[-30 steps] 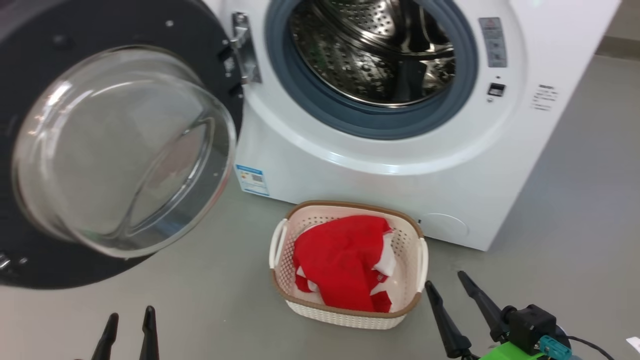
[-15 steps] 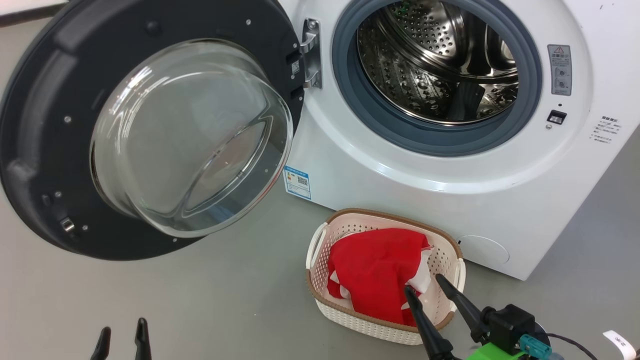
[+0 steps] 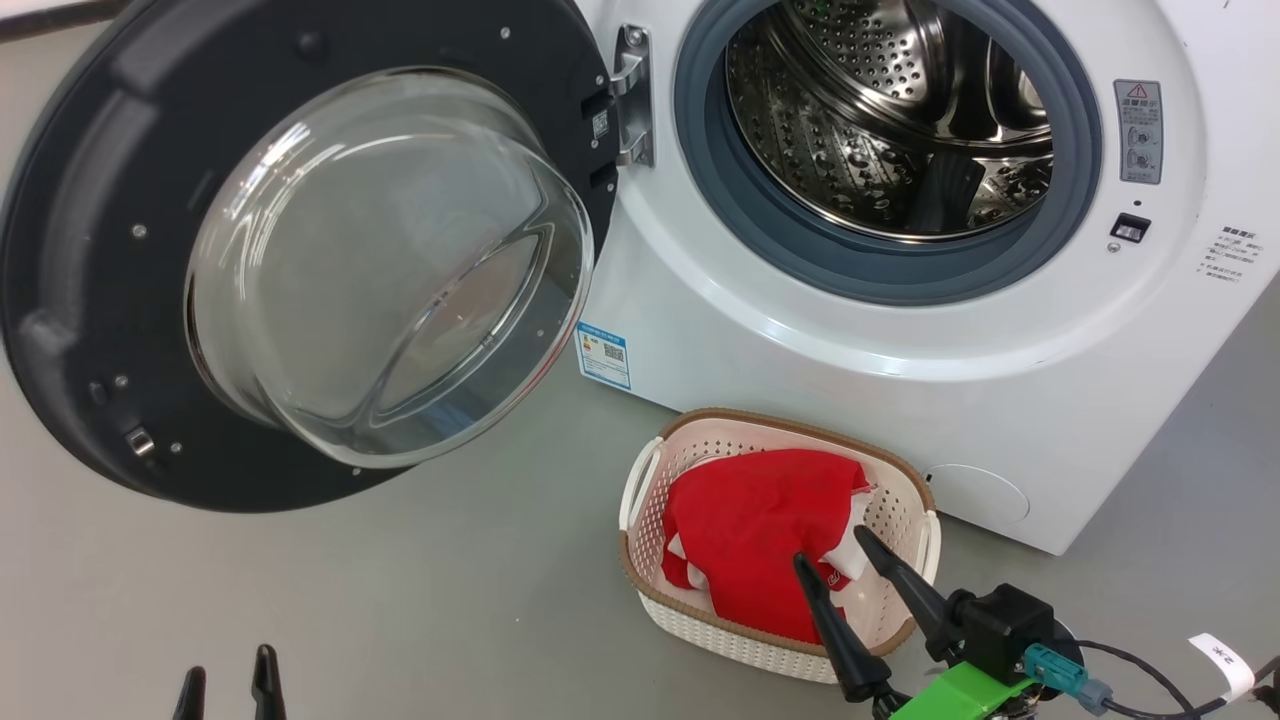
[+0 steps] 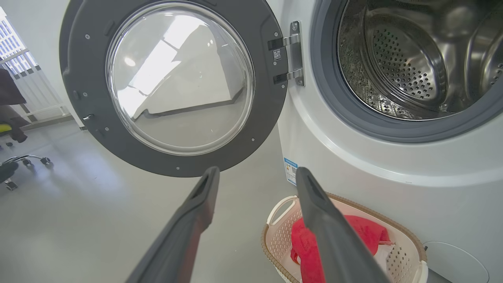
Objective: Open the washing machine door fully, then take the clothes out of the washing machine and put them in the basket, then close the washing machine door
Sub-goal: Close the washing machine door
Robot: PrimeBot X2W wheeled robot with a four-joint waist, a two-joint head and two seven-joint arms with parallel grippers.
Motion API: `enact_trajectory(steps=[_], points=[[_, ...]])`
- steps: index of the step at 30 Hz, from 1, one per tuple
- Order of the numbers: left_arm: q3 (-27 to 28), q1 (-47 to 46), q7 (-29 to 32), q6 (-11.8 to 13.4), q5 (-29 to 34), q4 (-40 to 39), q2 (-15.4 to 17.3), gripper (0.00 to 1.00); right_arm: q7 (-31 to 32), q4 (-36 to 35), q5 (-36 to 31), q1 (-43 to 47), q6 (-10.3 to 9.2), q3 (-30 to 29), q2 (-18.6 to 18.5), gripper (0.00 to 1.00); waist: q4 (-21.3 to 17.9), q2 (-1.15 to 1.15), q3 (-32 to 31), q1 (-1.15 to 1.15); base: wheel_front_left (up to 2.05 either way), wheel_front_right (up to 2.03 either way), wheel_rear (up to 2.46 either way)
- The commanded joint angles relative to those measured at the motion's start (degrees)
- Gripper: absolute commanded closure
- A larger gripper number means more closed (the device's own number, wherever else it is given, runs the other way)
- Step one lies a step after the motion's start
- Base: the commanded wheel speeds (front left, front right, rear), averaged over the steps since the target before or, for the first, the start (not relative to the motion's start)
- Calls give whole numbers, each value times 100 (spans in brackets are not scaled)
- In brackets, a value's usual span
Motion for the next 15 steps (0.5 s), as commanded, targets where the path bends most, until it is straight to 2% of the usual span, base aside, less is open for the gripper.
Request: enact_trajectory(steps=[1,2,3,8,12,15], points=[[171,-189,-47,-17,-110,-174,31,6,-28,-113,40,-180,9,162,12,0,-3,0,-1,0,0,0,0],[140,-214,-47,-17,-185,-198,31,67,-28,-109,45,-180,9,163,13,0,-6,0,-1,0,0,0,0],[134,-248,-47,-17,-232,-242,31,100,-28,-109,51,-176,9,155,14,0,-8,0,-2,0,0,0,0],[297,-624,-47,-17,-522,-816,193,100,-28,-145,45,-92,9,57,28,0,-30,0,-20,0,0,0,0],[555,-1146,-47,-17,-623,-1348,763,100,-28,-194,23,17,9,-35,54,0,-59,0,-21,0,0,0,0],[793,-1670,-47,-17,-884,-1409,1249,100,-28,-239,-14,85,9,-124,70,0,-102,0,3,0,0,0,0]])
